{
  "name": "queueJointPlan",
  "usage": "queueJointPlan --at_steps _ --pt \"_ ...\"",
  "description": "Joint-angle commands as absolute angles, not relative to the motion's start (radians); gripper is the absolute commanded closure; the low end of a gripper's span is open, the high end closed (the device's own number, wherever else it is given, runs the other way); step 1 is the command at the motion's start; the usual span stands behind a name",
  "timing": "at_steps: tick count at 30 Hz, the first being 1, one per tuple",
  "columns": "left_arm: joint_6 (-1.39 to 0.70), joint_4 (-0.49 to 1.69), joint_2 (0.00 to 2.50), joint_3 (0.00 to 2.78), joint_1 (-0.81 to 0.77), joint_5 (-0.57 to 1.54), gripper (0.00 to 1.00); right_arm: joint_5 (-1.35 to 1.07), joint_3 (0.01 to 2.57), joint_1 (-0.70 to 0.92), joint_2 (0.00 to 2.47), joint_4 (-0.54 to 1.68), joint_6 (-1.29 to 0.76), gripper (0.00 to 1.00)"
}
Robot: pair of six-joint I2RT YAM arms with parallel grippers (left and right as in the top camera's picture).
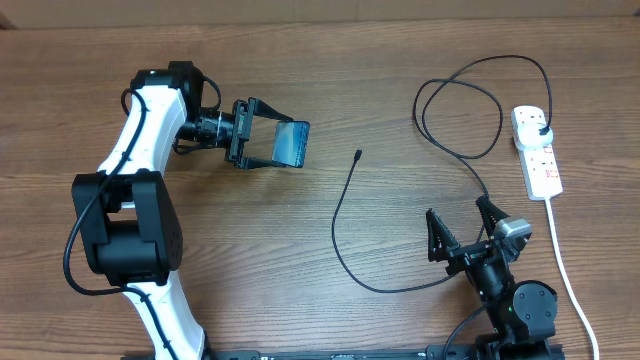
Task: Plug charger to phone and switch on socket
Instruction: 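Hold the phone raised with its bottom port facing right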
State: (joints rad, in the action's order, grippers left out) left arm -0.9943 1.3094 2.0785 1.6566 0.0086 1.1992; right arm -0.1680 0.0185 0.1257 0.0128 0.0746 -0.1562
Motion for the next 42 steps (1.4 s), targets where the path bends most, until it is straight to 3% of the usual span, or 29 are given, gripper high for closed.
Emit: queueJointPlan --at_steps 1,42 --pt "-1.002 1.312 2.083 1.684 0.013 1.230 0.37 -0.159 0.008 0.122 0.003 0.070 -0.155 0.00" --pt "-1.011 1.312 2.083 1.684 0.012 1.168 0.37 -0.159 0.008 0.122 0.003 0.070 -0.155 0.00"
